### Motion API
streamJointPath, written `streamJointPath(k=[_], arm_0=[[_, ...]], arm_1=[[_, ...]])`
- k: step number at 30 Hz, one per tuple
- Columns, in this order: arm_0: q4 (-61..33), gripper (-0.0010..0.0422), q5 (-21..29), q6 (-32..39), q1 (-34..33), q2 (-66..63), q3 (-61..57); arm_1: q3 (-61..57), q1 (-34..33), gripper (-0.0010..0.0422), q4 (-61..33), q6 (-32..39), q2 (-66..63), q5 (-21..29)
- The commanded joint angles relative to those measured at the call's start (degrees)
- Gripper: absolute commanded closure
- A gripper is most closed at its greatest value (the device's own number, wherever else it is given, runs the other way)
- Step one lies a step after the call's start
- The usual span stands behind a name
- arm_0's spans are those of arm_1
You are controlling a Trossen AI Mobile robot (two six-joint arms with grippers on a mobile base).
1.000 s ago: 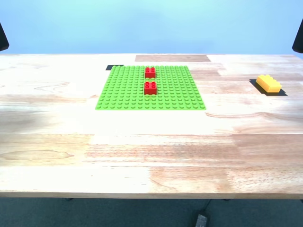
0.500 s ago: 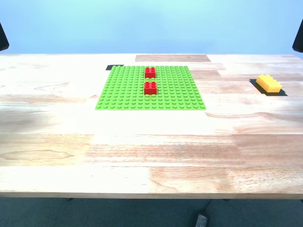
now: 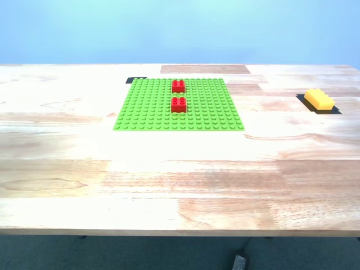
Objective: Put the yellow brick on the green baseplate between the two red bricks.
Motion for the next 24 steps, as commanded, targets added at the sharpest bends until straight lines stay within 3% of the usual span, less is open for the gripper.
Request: streamJointPath(k=[1, 5, 8, 11, 19, 24], arm_0=[[-7.41, 0.0413, 5.16, 4.57, 0.00, 6.60, 8.87], [-22.80, 0.0412, 12.79, 12.20, 0.02, 16.02, 19.78], [-33.55, 0.0412, 13.11, 18.51, 0.02, 21.73, 25.53], [-40.04, 0.0412, 11.52, 23.58, 0.00, 25.59, 28.48], [-40.33, 0.0413, 10.86, 23.65, 0.00, 29.73, 27.58], [-40.24, 0.0412, 10.73, 23.63, 0.00, 30.16, 27.36]], arm_1=[[8.52, 0.00, 0.0413, -8.28, -0.55, 5.38, 0.02], [18.01, 0.00, 0.0413, -16.68, -1.14, 12.74, 0.02], [23.12, 0.00, 0.0413, -21.70, -4.48, 17.77, 0.04], [27.54, -0.48, 0.0413, -26.43, -3.28, 22.95, 0.26], [37.57, -3.80, 0.0401, -40.46, -7.32, 37.07, -0.68], [43.45, -4.57, 0.0328, -47.95, -8.74, 44.85, -3.08]])
